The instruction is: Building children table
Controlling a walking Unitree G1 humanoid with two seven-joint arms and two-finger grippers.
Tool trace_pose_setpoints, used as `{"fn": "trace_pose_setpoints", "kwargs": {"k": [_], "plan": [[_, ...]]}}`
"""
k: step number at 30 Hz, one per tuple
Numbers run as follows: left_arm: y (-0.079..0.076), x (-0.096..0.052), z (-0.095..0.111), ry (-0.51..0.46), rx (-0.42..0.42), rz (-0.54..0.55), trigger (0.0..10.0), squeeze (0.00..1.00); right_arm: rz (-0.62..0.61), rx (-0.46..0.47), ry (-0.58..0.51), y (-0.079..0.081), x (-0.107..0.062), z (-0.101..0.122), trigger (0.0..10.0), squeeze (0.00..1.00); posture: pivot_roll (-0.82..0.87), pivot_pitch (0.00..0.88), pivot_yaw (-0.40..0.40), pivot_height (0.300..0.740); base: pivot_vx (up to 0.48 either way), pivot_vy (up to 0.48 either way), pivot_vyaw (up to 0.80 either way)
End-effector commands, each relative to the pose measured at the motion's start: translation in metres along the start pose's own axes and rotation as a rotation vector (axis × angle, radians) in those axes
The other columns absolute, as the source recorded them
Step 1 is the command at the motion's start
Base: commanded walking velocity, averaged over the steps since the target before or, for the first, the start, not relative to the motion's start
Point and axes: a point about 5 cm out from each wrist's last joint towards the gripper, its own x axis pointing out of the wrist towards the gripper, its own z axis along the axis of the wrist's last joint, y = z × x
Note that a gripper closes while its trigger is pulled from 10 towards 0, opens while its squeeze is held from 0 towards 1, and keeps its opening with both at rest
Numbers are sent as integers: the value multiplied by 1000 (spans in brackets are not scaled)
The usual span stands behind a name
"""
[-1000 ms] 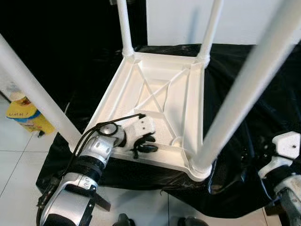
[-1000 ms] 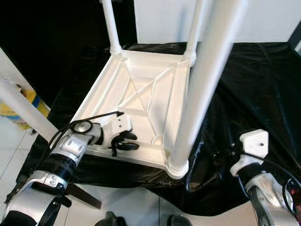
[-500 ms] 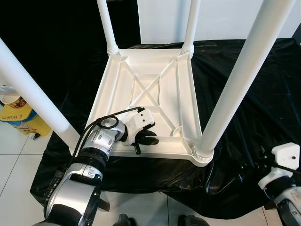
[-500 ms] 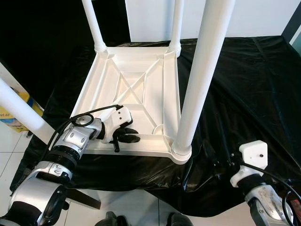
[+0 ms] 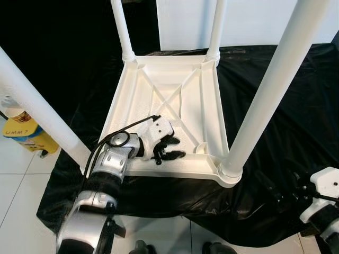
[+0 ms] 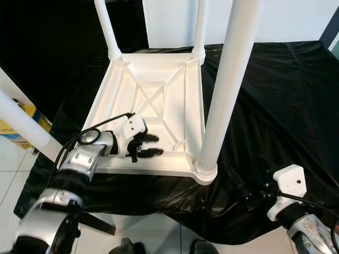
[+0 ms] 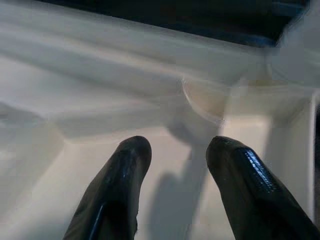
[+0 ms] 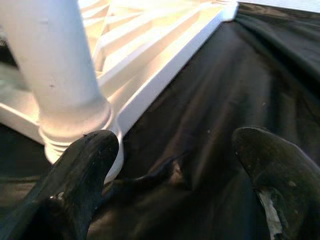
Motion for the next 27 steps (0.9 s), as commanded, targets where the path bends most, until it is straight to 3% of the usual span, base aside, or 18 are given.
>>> {"fn": "trace_pose_setpoints", "kwargs": {"k": [1, 6, 16, 19, 27], "plan": [[12, -8, 5, -58, -10, 305, 10000, 0, 51, 10, 5, 4, 3, 0, 10000, 0, -167, 62, 57, 740, 0, 0, 0], [0, -18, 11, -134, -82, 256, 10000, 0, 223, 32, 18, 17, 16, 1, 10000, 0, -130, 45, 38, 740, 0, 0, 0], [-12, -24, 13, -138, -73, 253, 10000, 0, 308, 33, 14, 20, 29, 3, 10000, 0, -98, 39, 19, 740, 0, 0, 0], [-28, -27, 13, -146, -88, 242, 10000, 0, 283, 21, -49, 20, 57, 6, 10000, 0, -60, 40, -5, 740, 0, 0, 0], [-47, -25, 18, -170, -141, 235, 10000, 0, 234, 37, -111, 27, 90, 6, 10000, 0, -26, 50, -22, 740, 0, 0, 0]]}}
